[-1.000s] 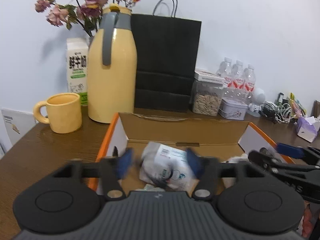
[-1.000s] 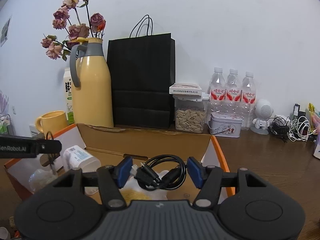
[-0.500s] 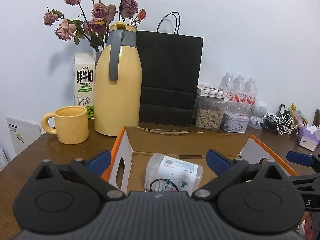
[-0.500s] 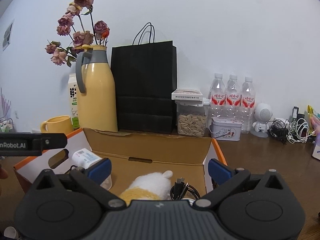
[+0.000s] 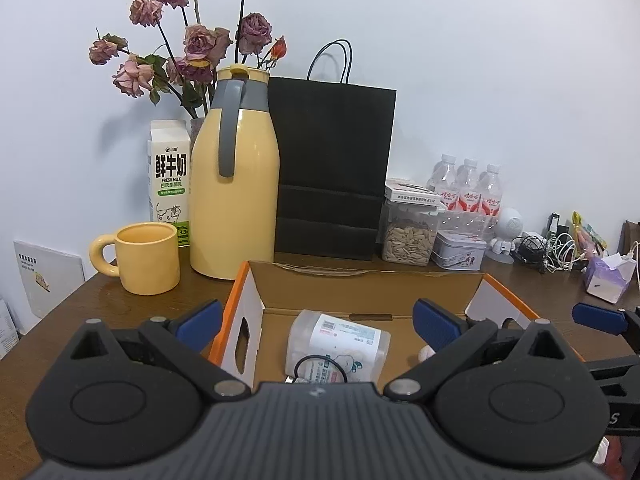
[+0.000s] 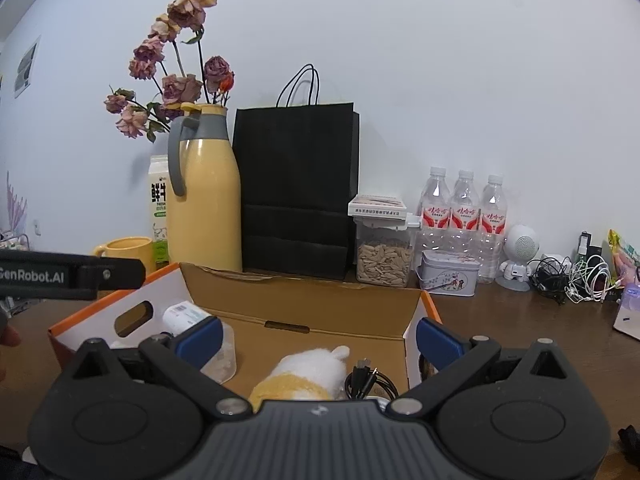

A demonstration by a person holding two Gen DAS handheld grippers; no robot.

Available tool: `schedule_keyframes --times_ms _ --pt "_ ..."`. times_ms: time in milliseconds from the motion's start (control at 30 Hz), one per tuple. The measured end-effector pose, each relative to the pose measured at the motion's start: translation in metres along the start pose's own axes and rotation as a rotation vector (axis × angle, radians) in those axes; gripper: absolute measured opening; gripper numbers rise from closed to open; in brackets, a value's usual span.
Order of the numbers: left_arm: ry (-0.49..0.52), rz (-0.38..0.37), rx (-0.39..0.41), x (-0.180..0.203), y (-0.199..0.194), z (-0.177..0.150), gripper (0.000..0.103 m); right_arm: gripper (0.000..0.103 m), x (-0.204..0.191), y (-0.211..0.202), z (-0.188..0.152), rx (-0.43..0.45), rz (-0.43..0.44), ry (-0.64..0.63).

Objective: Organize objects
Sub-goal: 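Carry the black cable into the cardboard box and open both tools, then withdraw both tools from the box toward the remaining items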

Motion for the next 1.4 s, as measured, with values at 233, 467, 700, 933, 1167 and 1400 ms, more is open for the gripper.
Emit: schedule_keyframes --times_ms 233,467,700,933,1167,1400 --pt "-0.005 0.008 -0.014 -0.005 -0.016 -0.01 0.103 0.103 0.003 -0.023 -0.009 -0.004 0.009 0.011" --pt "0.005 0.012 -0.03 -0.005 -0.037 -0.025 0.103 0.103 0.01 -0.05 -0.03 -0.029 0.022 0.02" --pt "0.011 0.02 -0.051 -0.008 -0.061 -0.043 0.103 0.103 0.026 -0.076 -0.06 -0.075 -0.005 0.035" --pt "0.01 0.039 -0.075 -0.014 -0.08 -0.064 0.103 0.103 0.04 -0.089 -0.093 -0.157 -0.015 0.013" --pt "0.001 0.063 -0.102 -0.026 -0.094 -0.084 0.103 0.103 0.055 -0.09 -0.123 -0.238 -0.034 -0.002" --pt "-0.013 0.081 -0.143 -0.036 -0.094 -0.1 0.103 0.095 0.074 -0.069 -0.129 -0.303 -0.045 0.01"
Point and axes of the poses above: each gripper's, at about its wrist camera, not at the fingertips, and y roughly the way its jaws point, x to its right, z to its top, the point moved 8 cm from there along y, roughly the way its jaws point, and after that the axes turned 14 degrees about -x, right-handed, at the moved point
